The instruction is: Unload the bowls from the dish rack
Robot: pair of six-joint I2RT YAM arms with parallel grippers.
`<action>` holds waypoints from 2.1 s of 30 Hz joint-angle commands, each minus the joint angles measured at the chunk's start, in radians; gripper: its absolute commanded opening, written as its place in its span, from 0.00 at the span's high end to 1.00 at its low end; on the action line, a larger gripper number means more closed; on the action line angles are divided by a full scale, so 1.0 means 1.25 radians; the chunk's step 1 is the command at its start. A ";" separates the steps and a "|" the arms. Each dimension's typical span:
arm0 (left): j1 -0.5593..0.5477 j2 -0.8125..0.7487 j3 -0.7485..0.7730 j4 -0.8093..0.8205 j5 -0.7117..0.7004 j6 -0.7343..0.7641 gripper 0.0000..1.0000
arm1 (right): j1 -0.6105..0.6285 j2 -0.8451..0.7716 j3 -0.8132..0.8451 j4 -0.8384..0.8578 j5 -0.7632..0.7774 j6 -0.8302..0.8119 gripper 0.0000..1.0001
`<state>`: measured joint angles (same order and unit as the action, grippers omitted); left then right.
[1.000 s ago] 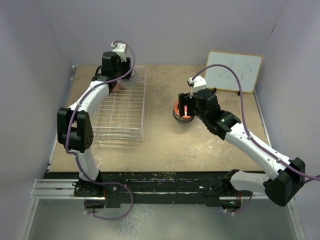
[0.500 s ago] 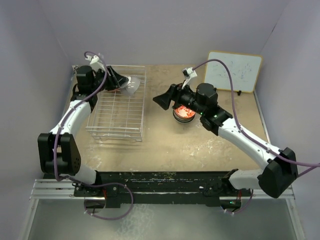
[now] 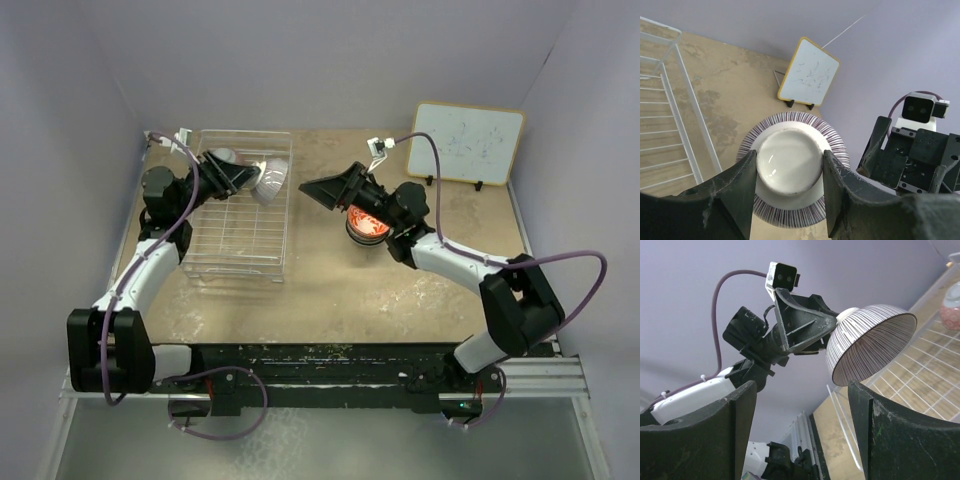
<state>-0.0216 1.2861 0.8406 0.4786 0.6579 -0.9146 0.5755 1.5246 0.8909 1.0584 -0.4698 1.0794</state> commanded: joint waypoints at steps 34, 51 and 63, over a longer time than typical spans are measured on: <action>0.001 -0.080 -0.035 0.114 0.055 -0.032 1.00 | 0.020 0.306 0.260 0.341 -0.148 0.345 0.65; 0.005 -0.110 -0.026 0.001 0.056 0.045 0.27 | -0.001 0.294 0.185 0.458 -0.151 0.382 1.00; 0.034 -0.114 0.014 -0.273 0.034 0.281 0.34 | -0.117 0.030 0.165 -0.285 -0.156 -0.067 1.00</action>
<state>0.0158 1.1542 0.7956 0.2573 0.7235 -0.7143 0.4427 1.7271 0.9730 1.2003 -0.7143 1.3651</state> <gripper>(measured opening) 0.665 0.025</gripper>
